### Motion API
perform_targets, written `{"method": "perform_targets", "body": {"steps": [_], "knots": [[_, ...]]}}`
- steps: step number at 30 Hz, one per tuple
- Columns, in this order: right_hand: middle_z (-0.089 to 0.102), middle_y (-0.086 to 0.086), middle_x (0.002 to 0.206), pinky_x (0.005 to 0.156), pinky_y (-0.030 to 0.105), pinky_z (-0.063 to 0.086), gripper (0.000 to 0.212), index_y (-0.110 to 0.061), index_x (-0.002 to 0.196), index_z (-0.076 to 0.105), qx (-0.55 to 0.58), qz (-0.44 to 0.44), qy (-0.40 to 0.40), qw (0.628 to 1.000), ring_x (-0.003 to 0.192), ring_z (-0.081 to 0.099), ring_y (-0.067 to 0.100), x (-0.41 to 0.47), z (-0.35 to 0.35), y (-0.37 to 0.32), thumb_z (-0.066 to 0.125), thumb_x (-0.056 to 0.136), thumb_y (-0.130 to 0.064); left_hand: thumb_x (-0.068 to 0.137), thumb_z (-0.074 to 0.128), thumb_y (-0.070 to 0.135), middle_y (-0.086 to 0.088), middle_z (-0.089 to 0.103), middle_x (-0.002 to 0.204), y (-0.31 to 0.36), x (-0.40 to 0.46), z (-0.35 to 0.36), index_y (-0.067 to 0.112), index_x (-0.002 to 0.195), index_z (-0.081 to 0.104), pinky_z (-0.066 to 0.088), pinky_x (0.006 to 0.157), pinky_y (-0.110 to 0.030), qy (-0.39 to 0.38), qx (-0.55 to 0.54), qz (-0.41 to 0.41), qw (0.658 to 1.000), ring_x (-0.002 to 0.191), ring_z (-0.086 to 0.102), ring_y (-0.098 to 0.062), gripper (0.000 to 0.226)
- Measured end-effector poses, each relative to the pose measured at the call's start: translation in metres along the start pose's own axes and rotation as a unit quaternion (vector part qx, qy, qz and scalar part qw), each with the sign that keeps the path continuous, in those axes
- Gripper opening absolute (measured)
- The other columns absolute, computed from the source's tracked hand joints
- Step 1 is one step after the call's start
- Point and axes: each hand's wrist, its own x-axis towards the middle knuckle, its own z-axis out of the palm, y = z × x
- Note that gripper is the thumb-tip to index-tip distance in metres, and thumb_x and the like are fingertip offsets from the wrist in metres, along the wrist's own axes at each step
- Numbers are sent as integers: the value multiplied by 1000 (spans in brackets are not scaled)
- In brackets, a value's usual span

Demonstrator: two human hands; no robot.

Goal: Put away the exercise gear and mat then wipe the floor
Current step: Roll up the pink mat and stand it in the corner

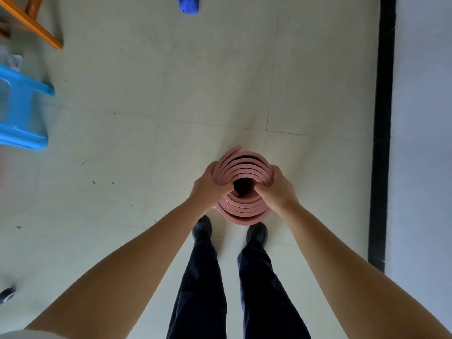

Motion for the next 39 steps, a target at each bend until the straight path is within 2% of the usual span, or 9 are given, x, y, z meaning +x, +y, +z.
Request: {"method": "perform_targets", "body": {"steps": [5,11,15,18,22,24,27,31,39], "knots": [[62,1,101,79,36,53,43,-20,123,47,-19,-25,-14,999,91,61,22,-50,-44,-10,60,82,-19,81,66,15,5,58,107,32,-59,7,23,135,42,48,78,-25,9,-4,25,1000,97,59,-17,59],[58,-2,99,75,31,50,45,-21,124,46,23,0,13,1000,89,58,20,-131,-76,15,60,82,-17,83,68,16,8,56,105,46,-122,27,26,132,42,48,82,-29,-52,16,53,997,98,58,-17,57],[60,2,100,82,37,54,42,-19,122,48,66,29,74,995,94,61,24,-180,-74,37,59,82,-16,83,67,16,12,59,99,46,-147,34,27,128,46,48,79,-28,-109,42,86,989,96,59,-15,50],[62,3,105,85,41,54,45,-21,124,48,90,61,125,986,93,61,24,-209,-63,45,60,81,-20,83,67,19,2,60,111,48,-158,33,23,132,45,51,78,-31,-162,85,97,978,99,59,-19,54],[58,0,104,83,34,51,49,-22,128,47,137,104,182,968,93,57,22,-249,-36,57,62,82,-22,83,67,20,0,59,115,47,-176,29,23,133,45,53,66,-28,-223,157,122,954,101,59,-21,55],[59,1,105,83,33,49,48,-21,128,47,176,126,208,954,94,57,23,-271,-21,70,63,82,-21,83,66,21,1,58,113,45,-189,32,25,132,44,53,62,-27,-258,196,132,937,100,58,-20,53],[57,0,104,82,31,46,50,-20,129,48,253,160,247,922,93,55,21,-309,8,95,64,82,-19,83,66,25,2,59,114,36,-210,45,26,130,46,51,63,-24,-310,284,165,892,99,59,-18,51],[59,-1,102,76,29,43,50,-20,129,49,362,195,296,863,92,56,20,-359,44,134,63,81,-15,81,66,27,5,62,109,19,-245,74,28,127,48,48,58,-17,-364,371,200,831,99,62,-16,50],[59,0,104,72,30,48,49,-23,128,49,482,268,394,735,93,57,21,-504,118,250,61,81,-17,82,68,28,2,58,115,-73,-373,181,29,133,43,58,61,-32,-467,487,233,701,102,60,-23,57]]}}
